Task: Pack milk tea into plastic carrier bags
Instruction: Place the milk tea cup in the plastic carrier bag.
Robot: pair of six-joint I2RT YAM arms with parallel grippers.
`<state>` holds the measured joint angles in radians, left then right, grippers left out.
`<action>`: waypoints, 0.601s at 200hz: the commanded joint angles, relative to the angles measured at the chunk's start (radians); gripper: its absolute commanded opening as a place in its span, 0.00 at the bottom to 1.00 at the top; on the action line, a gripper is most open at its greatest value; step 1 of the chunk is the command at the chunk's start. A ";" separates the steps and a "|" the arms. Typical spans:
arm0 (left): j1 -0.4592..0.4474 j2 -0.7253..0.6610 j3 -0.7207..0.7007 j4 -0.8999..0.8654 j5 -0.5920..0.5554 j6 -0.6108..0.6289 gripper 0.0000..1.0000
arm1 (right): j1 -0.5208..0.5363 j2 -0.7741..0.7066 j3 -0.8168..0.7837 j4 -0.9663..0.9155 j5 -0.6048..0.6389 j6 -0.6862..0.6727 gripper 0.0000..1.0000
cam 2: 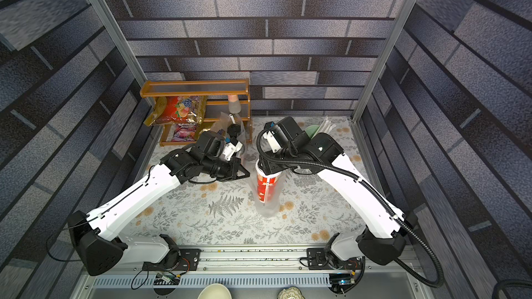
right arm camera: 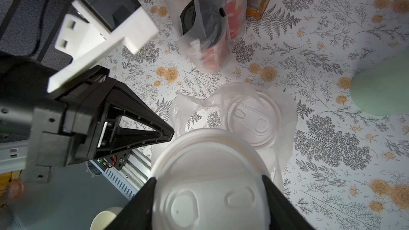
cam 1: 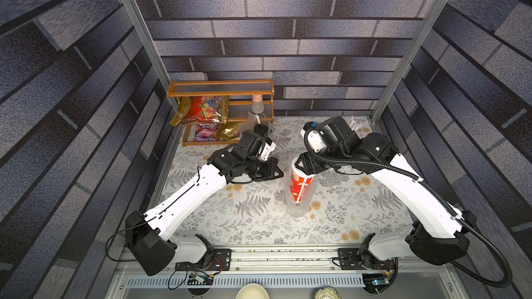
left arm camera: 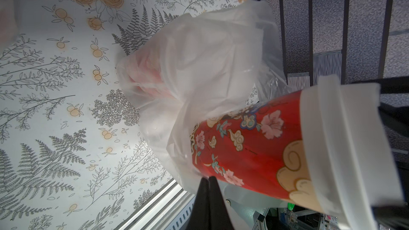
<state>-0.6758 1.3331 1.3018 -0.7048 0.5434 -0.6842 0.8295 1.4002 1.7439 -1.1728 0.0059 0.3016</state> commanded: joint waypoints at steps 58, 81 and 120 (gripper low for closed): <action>-0.017 -0.005 0.046 0.027 0.006 -0.041 0.00 | 0.080 -0.089 -0.206 0.177 0.114 0.037 0.39; -0.017 -0.008 0.048 0.039 0.009 -0.051 0.00 | 0.113 -0.112 -0.261 0.211 0.167 0.037 0.39; -0.018 -0.009 0.058 0.054 0.012 -0.070 0.00 | 0.156 -0.123 -0.346 0.267 0.193 0.039 0.39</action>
<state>-0.6868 1.3327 1.3186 -0.6731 0.5468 -0.7334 0.9577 1.2949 1.4364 -0.9676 0.1520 0.3294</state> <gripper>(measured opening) 0.037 0.693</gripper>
